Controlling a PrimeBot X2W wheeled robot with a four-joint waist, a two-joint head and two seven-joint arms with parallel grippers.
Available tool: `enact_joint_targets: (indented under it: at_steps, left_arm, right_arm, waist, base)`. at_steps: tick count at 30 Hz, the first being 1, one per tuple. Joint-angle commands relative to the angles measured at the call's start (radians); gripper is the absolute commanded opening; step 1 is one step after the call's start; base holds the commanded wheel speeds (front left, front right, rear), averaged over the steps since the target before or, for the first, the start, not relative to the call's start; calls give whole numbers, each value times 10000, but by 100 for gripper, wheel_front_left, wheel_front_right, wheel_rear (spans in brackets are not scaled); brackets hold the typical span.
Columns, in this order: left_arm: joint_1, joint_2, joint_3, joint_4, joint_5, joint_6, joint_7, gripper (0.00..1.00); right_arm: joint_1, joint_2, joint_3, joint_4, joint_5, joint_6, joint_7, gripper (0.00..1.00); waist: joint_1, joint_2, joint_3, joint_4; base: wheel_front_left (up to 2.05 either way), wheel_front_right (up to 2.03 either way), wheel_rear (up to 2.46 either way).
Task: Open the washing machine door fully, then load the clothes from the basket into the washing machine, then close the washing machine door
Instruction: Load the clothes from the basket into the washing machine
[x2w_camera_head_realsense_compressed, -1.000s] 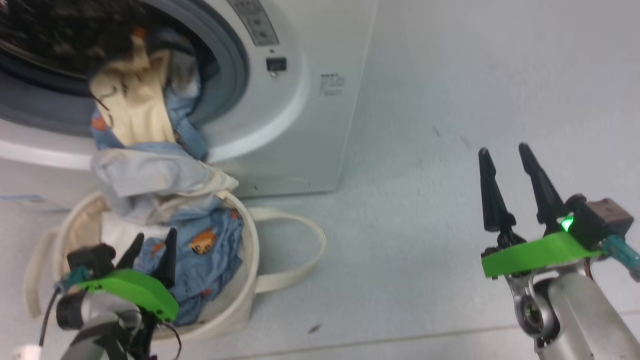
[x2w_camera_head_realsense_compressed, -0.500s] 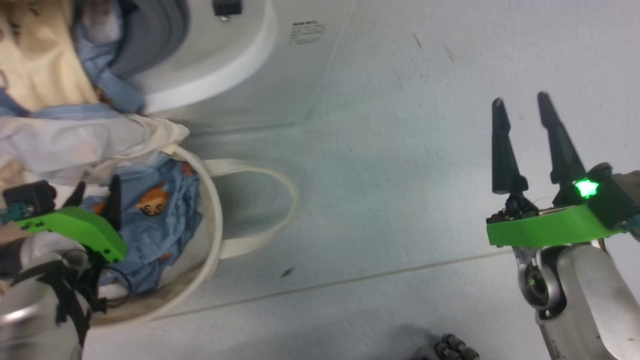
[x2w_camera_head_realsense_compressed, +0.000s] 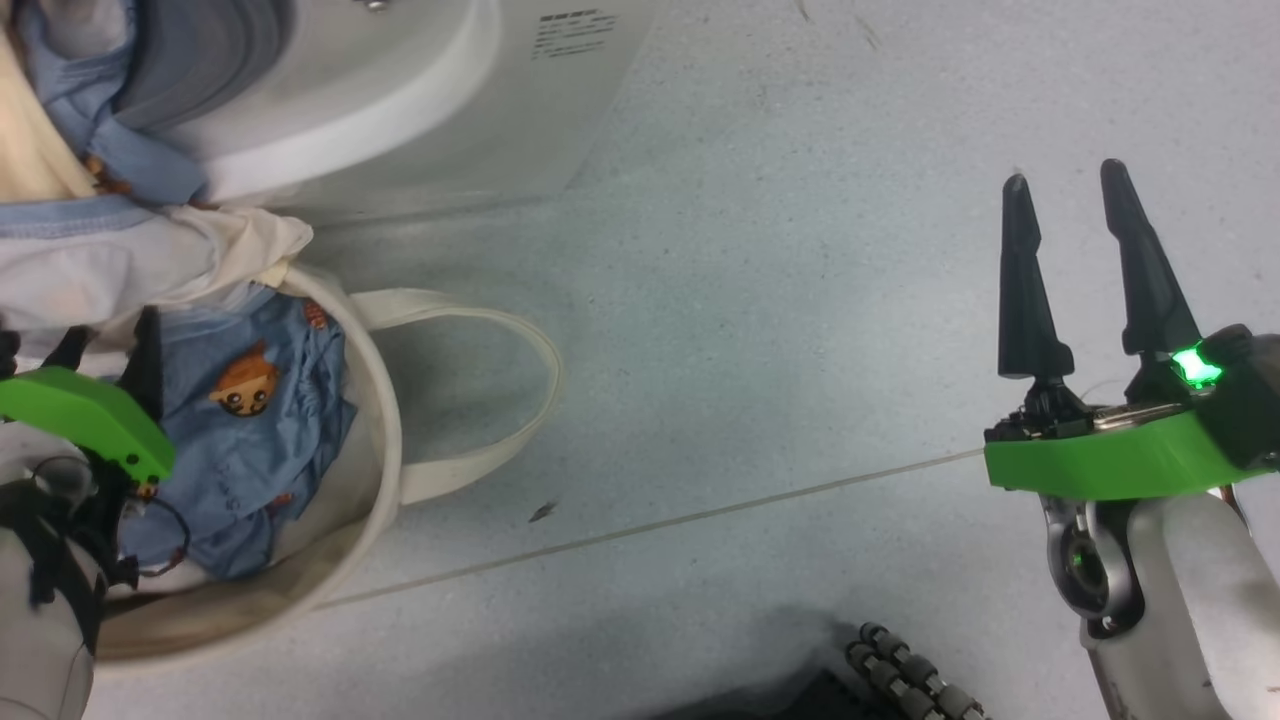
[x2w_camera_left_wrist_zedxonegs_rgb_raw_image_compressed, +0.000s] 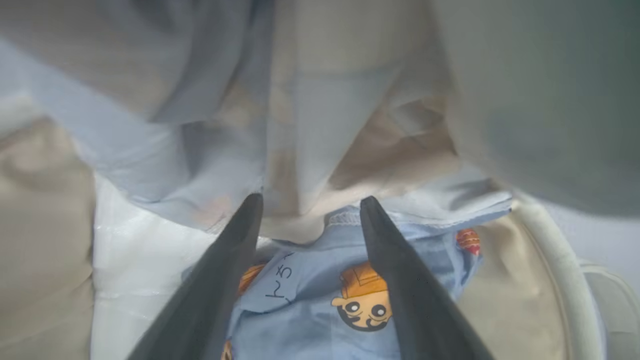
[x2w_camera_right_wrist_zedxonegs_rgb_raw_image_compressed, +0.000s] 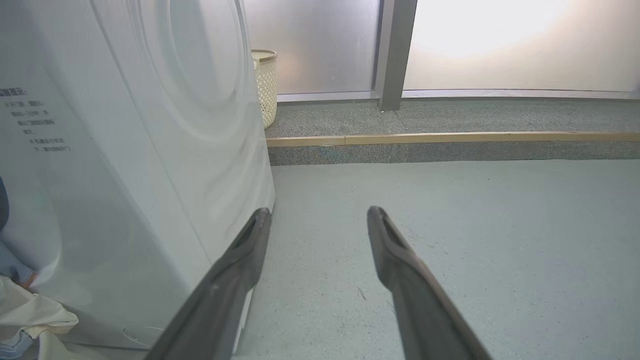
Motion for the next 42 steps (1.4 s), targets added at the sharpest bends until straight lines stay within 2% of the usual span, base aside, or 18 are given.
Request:
enact_joint_targets:
  at_steps: [1,3,4,5,12,18,26,33,37,42]
  left_arm:
    - [96,587,249,13,-32,-27,-89,100]
    - [46,596,183,25,-7,-34,-182,100]
    - [8,591,160,27,-6,-39,-259,6]
    - [-26,567,112,29,14,-42,-316,0]
    - [-57,293,-226,-237,56,-55,-698,0]
    - [199,299,-674,-1578,310,-57,-840,0]
    - [766,556,193,-4018,1104,-58,-846,0]
    - [1017,568,1235,-5716,1880,-59,-847,0]
    - [584,554,1172,-5849,2019,-59,-848,0]
    - [-370,599,919,-5287,2007,-59,-848,0]
  right_arm:
    - [381,48,116,-379,-139,6,-124,100]
    - [427,99,120,-431,-263,6,-124,100]
    - [448,126,106,-451,-315,6,-124,100]
    - [468,150,76,-462,-354,6,-124,100]
    - [391,297,41,-375,-373,6,-124,100]
    - [210,439,151,-65,-201,6,-124,100]
    - [-75,541,341,456,91,6,-124,100]
    - [-22,581,394,721,297,6,-124,100]
    - [55,550,390,776,338,6,-124,100]
    - [115,453,368,698,292,6,-124,100]
  waist:
    - [1,0,36,83]
    - [1,0,62,180]
    - [1,0,72,218]
    - [1,0,82,254]
    - [1,0,-110,618]
    - [1,0,-503,1009]
    - [1,0,-1295,1356]
    - [1,0,-1851,1342]
    - [1,0,-1918,1226]
    - [1,0,-1752,1042]
  base:
    - [13,13,13]
    - [8,8,8]
    - [0,0,0]
    - [0,0,0]
    - [0,0,0]
    - [0,0,0]
    - [0,0,0]
    - [0,0,0]
    - [0,0,0]
    - [0,0,0]
